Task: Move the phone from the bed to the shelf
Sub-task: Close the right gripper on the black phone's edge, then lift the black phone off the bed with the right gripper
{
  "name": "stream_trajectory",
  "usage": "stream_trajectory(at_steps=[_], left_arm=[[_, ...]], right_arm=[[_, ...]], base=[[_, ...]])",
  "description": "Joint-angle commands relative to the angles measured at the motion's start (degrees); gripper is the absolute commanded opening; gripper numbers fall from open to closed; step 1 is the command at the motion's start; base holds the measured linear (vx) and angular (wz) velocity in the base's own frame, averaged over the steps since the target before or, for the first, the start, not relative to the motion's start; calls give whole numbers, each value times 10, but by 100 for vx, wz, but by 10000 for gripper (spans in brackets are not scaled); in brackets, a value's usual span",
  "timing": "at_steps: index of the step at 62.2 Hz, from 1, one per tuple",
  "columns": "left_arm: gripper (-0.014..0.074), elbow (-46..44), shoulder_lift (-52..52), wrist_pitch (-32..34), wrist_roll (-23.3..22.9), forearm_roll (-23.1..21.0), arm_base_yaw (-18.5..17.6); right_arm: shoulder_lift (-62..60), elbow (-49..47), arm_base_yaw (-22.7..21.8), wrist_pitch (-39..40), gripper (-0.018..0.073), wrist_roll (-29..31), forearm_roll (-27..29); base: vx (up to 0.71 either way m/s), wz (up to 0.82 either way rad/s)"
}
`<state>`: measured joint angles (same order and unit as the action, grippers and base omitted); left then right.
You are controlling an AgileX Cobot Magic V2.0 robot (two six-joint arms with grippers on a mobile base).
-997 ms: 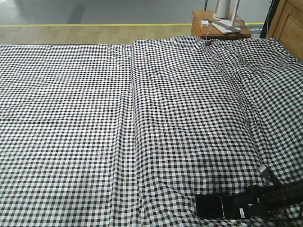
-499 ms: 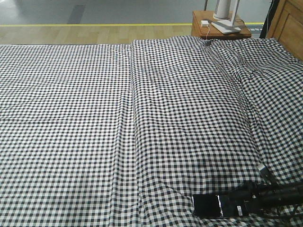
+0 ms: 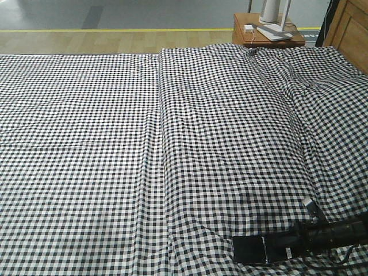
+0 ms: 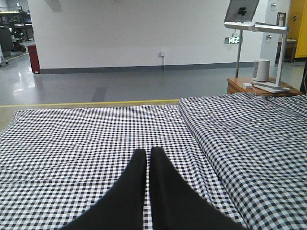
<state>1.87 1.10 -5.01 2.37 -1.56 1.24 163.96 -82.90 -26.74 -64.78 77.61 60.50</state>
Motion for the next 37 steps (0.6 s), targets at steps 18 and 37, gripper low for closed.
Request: stream_trajectory(at_steps=[18, 37], left_arm=[[1, -14, 4, 41, -5, -6, 2], [1, -14, 4, 41, -5, -6, 2]], right_arm=[[-34, -6, -4, -90, -11, 34, 11], [-83, 6, -1, -91, -5, 17, -8]], base=[[0, 0], [0, 0]])
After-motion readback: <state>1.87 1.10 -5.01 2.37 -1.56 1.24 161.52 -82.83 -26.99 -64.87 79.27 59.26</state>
